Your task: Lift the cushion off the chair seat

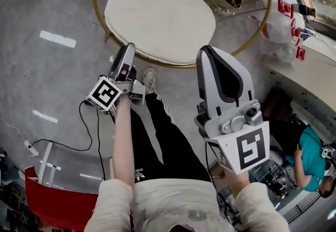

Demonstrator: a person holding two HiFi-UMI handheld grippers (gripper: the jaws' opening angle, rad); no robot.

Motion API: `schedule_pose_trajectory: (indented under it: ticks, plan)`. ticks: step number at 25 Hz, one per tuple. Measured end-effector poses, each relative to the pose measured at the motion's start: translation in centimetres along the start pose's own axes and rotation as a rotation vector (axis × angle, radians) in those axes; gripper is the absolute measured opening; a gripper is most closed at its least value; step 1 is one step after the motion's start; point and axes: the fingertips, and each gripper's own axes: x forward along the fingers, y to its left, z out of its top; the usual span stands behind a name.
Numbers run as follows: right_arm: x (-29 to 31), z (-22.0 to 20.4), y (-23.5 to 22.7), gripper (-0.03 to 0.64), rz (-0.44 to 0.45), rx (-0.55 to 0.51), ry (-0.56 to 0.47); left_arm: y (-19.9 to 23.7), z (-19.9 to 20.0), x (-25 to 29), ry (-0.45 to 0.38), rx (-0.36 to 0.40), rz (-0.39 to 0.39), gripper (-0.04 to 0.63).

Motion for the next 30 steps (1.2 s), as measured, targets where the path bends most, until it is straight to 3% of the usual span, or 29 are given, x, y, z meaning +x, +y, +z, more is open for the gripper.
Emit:
schedule_pose_trajectory:
  ticks: [10, 30]
  plan:
    - [0.3, 1.0, -0.4, 0.017, 0.0, 0.117, -0.054, 3.7, -1.6, 1.3, 0.041, -0.098, 0.04, 0.259]
    - [-1.3, -2.1, -0.3, 0.017, -0.01, 0.185, -0.019, 3.9, -3.1, 6.2, 0.144, -0.105, 0.001, 0.258]
